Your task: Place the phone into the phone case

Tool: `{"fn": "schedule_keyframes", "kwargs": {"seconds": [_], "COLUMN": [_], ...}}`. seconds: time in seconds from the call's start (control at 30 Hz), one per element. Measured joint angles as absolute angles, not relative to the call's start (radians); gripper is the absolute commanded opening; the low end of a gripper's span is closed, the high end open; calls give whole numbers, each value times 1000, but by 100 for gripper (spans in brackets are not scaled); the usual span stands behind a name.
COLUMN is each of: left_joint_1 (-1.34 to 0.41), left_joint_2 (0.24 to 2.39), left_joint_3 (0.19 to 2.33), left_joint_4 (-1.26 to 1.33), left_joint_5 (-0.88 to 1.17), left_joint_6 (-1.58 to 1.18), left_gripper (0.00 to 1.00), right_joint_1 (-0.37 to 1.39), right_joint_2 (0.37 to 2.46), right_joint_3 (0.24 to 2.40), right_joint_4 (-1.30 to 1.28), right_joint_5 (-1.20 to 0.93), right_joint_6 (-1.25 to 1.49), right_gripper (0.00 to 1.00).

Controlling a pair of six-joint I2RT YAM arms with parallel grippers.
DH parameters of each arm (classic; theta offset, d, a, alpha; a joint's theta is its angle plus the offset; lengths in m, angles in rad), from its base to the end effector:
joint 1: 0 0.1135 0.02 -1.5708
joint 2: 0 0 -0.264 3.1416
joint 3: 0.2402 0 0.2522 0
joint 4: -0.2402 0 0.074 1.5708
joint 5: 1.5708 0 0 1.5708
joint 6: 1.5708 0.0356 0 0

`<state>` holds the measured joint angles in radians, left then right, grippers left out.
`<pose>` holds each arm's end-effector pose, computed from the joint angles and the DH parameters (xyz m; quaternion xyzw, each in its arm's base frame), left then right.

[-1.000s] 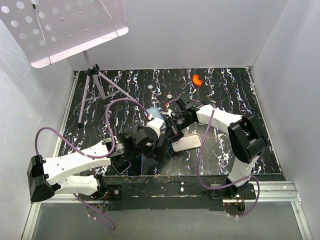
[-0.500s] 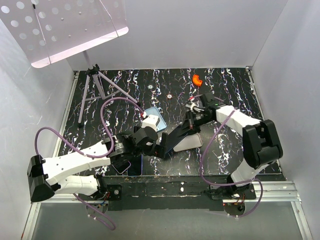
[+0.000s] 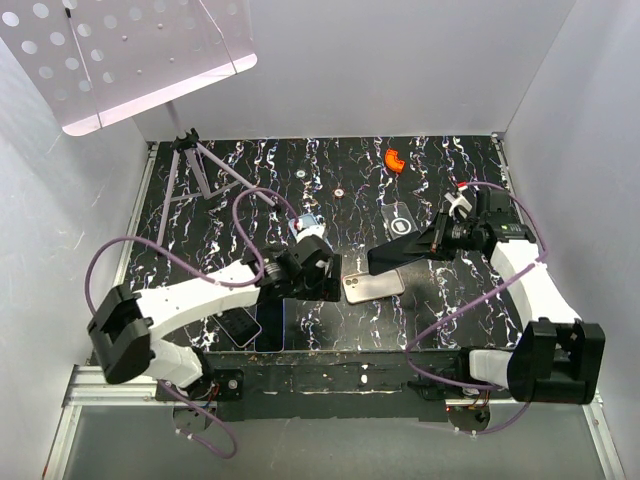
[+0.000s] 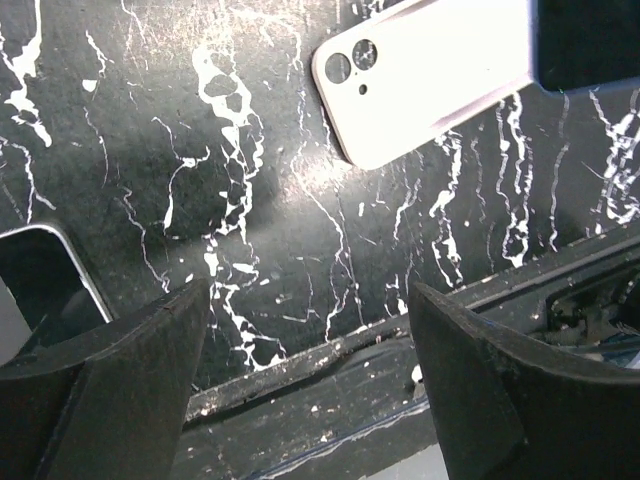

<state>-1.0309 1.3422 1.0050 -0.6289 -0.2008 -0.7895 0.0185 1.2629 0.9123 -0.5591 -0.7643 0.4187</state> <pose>0.1465 -0.2306 0.2566 0.0847 0.9465 -0.1752 0.2573 0.2514 0.0293 0.2586 0.0558 0.8842 0.4096 0.2175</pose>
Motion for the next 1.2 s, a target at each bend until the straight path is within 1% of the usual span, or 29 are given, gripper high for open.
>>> {"fn": "schedule_keyframes", "kwargs": {"seconds": [0.1,0.23,0.37,0.53,0.7,0.73,0.8,0.87,0.9,0.93,0.97,1.2], "left_joint_1": [-985,-953,-937,-931,-930,-930,-930,-929,-929,-929,-929,-929], "left_joint_2": [1439,1576,1717,1846,1919,1927,1951,1957,1959,1961,1961,1948], "left_joint_3": [1032,1104,1208,1315,1357,1357,1357,1366,1366,1366,1366,1351], "left_joint_4": [-619,-619,-620,-649,-675,-676,-679,-677,-675,-676,-675,-675], "left_joint_5": [-147,-94,-61,-57,-62,-63,-64,-64,-66,-66,-67,-94], "left_joint_6": [-807,-815,-823,-831,-831,-831,-831,-837,-839,-843,-843,-868], "left_gripper": [68,55,49,39,36,33,22,14,6,1,0,0], "right_joint_1": [10,-6,-13,-13,-13,-13,-13,-13,-13,-13,-13,-13], "right_joint_2": [1183,1099,1053,1044,1044,1044,1044,1044,1044,1044,1046,1063], "right_joint_3": [875,866,866,866,866,866,866,866,866,866,866,866], "right_joint_4": [-565,-582,-588,-613,-633,-635,-635,-635,-635,-634,-635,-635], "right_joint_5": [-741,-719,-706,-703,-701,-702,-702,-702,-702,-702,-704,-706], "right_joint_6": [427,442,446,445,444,444,443,442,442,442,442,441], "right_gripper": [1,1,1,1,1,1,1,1,1,1,1,1]}}
